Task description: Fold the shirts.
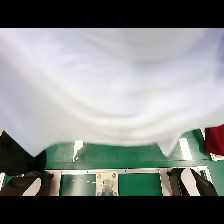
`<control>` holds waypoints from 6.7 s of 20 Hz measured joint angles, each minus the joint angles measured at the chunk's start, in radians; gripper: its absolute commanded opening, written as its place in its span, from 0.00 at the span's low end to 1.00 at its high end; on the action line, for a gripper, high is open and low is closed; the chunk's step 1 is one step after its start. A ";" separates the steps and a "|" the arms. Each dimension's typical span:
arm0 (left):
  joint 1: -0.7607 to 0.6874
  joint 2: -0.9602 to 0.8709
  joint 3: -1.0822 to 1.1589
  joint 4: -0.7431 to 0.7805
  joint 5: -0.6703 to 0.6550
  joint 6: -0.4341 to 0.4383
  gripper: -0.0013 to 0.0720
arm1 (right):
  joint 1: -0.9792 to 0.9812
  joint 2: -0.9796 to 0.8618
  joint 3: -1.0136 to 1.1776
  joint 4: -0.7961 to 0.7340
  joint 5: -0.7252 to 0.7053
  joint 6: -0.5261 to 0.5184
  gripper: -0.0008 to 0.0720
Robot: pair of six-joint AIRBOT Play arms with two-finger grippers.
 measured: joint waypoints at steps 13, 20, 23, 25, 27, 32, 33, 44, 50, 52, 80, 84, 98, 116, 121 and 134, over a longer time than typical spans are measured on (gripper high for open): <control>-0.001 -0.601 -0.555 -0.246 0.193 0.166 0.05 | 0.264 -0.558 -0.729 0.151 -0.195 -0.321 0.04; -0.001 -0.875 -0.455 -0.358 0.359 0.181 0.05 | 0.297 -1.037 -0.397 0.232 -0.216 -0.362 0.04; -0.001 -0.906 -0.433 -0.383 0.437 0.181 0.05 | 0.299 -1.139 -0.250 0.248 -0.203 -0.351 0.04; 0.000 -0.915 -0.427 -0.396 0.480 0.180 0.05 | 0.300 -1.172 -0.185 0.257 -0.199 -0.345 0.04; -0.001 -0.919 -0.423 -0.409 0.511 0.180 0.05 | 0.302 -1.191 -0.145 0.262 -0.199 -0.343 0.04; 0.000 -0.923 -0.421 -0.405 0.513 0.182 0.05 | 0.303 -1.207 -0.108 0.243 -0.171 -0.344 0.04; 0.000 -0.923 -0.421 -0.391 0.490 0.182 0.05 | 0.299 -1.209 -0.106 0.218 -0.149 -0.344 0.04; 0.000 -0.924 -0.512 -0.173 0.096 0.089 0.05 | 0.244 -1.212 -0.127 -0.245 0.240 -0.289 0.04; 0.000 -0.924 -0.584 -0.166 0.068 0.075 0.05 | 0.243 -1.212 -0.184 -0.322 0.287 -0.267 0.04; 0.000 -0.924 -0.590 -0.175 0.068 0.071 0.05 | 0.243 -1.212 -0.195 -0.329 0.288 -0.265 0.04; -0.113 -0.214 -1.513 -0.337 0.292 -0.218 0.90 | -0.183 -0.277 -1.355 -0.275 0.126 -0.167 0.38; -0.240 -0.198 -1.565 -0.375 0.484 -0.330 0.90 | -0.101 -0.246 -1.512 -0.192 0.003 -0.172 0.39; -0.164 -0.126 -1.588 -0.328 0.357 -0.404 0.90 | -0.011 -0.233 -1.588 -0.156 -0.096 -0.174 0.44; -0.454 -0.265 -1.678 -0.492 0.982 -0.573 0.31 | -0.005 -0.233 -1.591 -0.150 -0.100 -0.190 0.65; -0.456 -0.263 -1.676 -0.500 0.988 -0.576 0.72 | 0.000 -0.233 -1.592 -0.154 -0.062 -0.190 0.65; -0.459 -0.266 -1.680 -0.524 1.013 -0.596 0.05 | 0.030 -0.234 -1.656 -0.076 -0.049 -0.187 0.41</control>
